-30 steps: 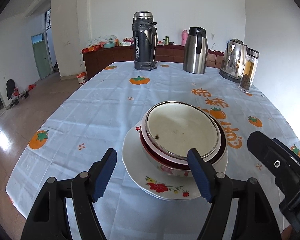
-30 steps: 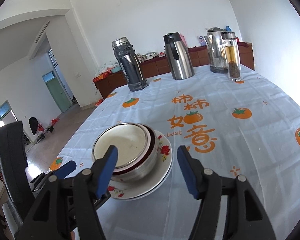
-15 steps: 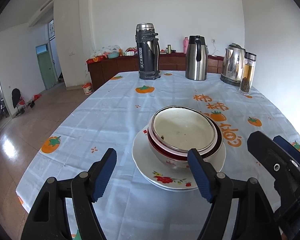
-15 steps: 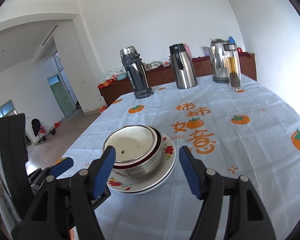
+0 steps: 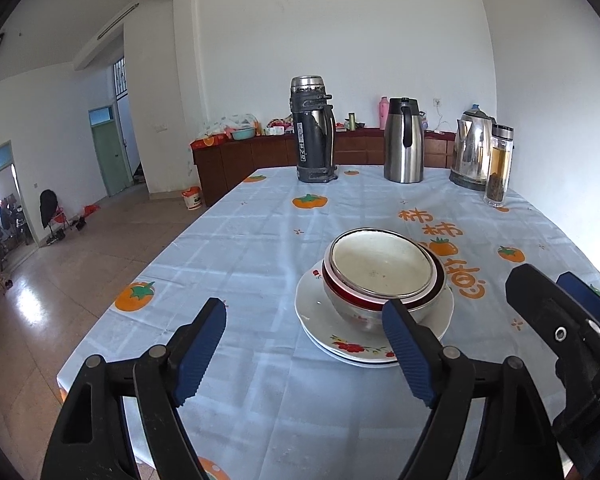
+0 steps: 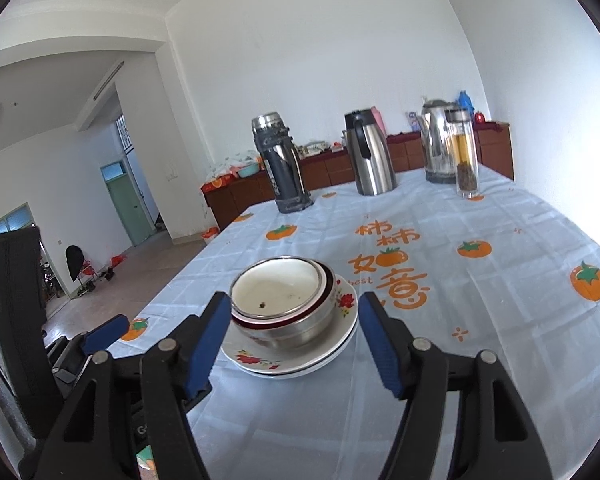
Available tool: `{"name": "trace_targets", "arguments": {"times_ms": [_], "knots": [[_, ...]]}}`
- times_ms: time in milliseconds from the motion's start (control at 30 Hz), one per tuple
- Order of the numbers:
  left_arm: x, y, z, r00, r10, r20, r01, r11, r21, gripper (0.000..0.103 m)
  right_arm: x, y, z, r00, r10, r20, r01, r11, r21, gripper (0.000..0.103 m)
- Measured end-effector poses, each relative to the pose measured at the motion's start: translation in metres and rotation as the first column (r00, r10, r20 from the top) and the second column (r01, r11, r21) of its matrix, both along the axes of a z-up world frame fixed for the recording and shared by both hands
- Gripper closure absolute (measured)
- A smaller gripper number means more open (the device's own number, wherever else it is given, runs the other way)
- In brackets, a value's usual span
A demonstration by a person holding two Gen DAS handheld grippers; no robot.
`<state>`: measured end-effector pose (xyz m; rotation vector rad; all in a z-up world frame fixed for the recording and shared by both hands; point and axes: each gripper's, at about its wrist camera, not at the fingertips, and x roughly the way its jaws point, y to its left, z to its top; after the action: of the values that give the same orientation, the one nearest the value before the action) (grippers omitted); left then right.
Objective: Organize plates and bowls
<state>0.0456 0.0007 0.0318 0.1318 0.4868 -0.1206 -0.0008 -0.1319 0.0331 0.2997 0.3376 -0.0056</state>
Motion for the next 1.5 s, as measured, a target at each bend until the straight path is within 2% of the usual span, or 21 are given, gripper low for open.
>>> {"name": "trace_targets", "arguments": {"times_ms": [167,633,1500], "knots": [[-0.012,0.005,0.003,1.000,0.004,0.007,-0.004,1.000,-0.006,0.019,-0.016,0.007,0.004,1.000,0.002,0.030,-0.002,1.000,-0.008,0.032],[-0.032,0.012,0.009,0.999,0.007,0.041,-0.006,1.000,-0.013,0.019,-0.040,0.014,0.012,0.998,-0.017,0.060,0.019,0.999,-0.029,0.032],[-0.032,0.011,0.004,0.999,0.010,0.034,-0.010,1.000,-0.018,0.019,-0.043,0.008,0.009,0.998,-0.031,0.058,0.033,0.999,-0.020,0.031]]}}
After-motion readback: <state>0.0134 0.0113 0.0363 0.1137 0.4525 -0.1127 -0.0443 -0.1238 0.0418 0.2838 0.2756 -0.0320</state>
